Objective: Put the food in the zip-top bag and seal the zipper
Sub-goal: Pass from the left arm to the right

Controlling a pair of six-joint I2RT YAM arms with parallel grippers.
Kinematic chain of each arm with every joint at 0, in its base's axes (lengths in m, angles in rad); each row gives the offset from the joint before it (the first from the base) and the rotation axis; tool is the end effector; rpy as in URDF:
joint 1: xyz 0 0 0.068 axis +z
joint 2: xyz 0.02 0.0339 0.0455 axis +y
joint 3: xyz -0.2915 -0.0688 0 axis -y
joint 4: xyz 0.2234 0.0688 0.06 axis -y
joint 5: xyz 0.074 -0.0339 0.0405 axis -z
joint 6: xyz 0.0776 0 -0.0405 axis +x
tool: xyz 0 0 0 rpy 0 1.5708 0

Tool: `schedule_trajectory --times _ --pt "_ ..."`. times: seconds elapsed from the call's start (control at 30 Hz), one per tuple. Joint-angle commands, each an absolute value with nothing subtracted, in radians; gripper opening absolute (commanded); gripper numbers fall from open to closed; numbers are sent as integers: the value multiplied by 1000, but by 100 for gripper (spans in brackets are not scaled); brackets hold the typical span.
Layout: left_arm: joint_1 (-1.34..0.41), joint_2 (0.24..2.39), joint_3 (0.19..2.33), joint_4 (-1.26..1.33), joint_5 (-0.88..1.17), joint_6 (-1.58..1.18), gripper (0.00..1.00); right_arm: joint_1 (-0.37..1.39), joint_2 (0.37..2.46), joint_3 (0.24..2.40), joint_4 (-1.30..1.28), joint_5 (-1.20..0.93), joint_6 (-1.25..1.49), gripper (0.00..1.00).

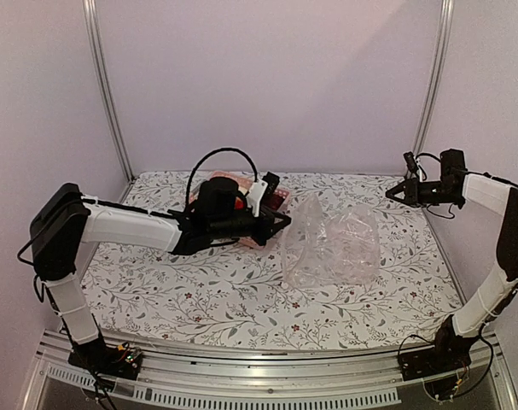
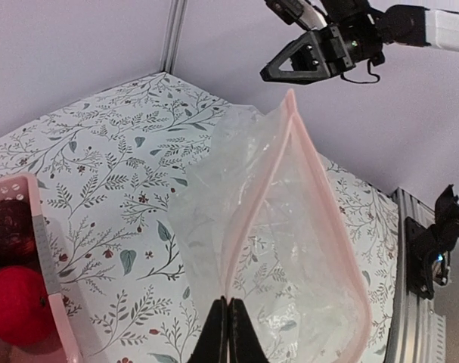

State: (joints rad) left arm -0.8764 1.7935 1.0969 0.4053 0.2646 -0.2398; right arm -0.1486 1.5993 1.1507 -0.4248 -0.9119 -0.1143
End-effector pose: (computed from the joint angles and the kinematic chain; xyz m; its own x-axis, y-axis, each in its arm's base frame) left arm 0.2640 -0.3487 0.2577 -0.3928 0.1134 -0.9126 0.8325 0.4654 -0.3005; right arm 0.3391 0.0113 0.2689 -0.7062 0.0351 -0.7072 -0.4953 0.6892 0.5289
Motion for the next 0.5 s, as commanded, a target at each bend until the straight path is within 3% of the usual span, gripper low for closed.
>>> schedule_trajectory --times 0.0,0.13,0.27,0.47 --pt "-889 1844 1122 493 110 -416 0 -143 1572 1201 -461 -837 -68 32" --pt "-909 1856 1134 570 -21 -542 0 -86 1415 1206 -497 -763 -89 41" --pt "-942 1886 1156 656 -145 -632 0 112 1301 1221 -552 -648 -144 52" --pt "-985 1962 1212 770 -324 -755 0 318 1307 1282 -614 -522 -197 66"
